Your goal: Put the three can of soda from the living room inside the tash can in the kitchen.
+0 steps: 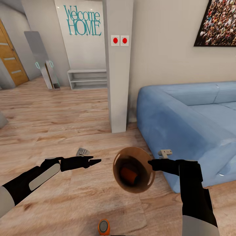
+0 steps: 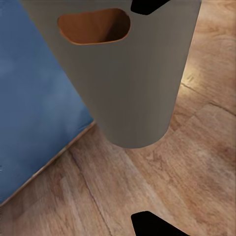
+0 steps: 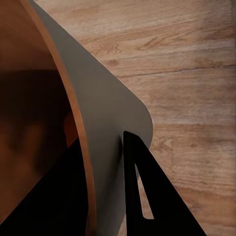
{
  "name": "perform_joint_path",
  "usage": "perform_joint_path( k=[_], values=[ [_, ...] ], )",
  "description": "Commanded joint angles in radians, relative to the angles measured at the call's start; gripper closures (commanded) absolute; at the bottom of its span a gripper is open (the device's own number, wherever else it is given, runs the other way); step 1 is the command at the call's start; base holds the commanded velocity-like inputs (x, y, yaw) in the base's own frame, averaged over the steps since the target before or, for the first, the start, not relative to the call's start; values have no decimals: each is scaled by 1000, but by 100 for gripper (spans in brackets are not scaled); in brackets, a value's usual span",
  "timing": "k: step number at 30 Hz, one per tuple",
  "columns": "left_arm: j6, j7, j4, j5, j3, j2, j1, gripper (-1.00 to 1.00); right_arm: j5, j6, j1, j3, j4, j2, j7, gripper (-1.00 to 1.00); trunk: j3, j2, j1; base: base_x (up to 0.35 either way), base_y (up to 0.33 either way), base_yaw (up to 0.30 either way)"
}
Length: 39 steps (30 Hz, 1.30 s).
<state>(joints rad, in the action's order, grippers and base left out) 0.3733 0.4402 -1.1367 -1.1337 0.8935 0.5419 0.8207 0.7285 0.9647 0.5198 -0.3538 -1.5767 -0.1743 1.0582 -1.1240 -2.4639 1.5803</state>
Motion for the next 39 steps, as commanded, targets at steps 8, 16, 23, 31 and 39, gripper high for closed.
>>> perform_joint_path(
  k=[8,16,23,31,39],
  values=[
    [-4,0,0,-3,1,0,0,-100,-15,21,0,4,0,0,3,100,0,0,0,0,0,0],
    [-6,0,0,-3,1,-2,0,-100,-15,25,0,-2,0,0,4,100,-5,0,0,0,0,-20],
    [-7,1,0,3,1,-4,0,-100,-15,25,0,-4,0,0,3,100,-16,0,0,0,0,-5],
    [-7,2,0,1,1,-4,0,-100,-15,25,0,-4,0,0,3,100,-29,0,0,0,0,0],
    [-7,2,0,0,1,-2,0,-100,-15,25,0,-4,0,0,3,100,-42,0,0,0,0,0]
  ],
)
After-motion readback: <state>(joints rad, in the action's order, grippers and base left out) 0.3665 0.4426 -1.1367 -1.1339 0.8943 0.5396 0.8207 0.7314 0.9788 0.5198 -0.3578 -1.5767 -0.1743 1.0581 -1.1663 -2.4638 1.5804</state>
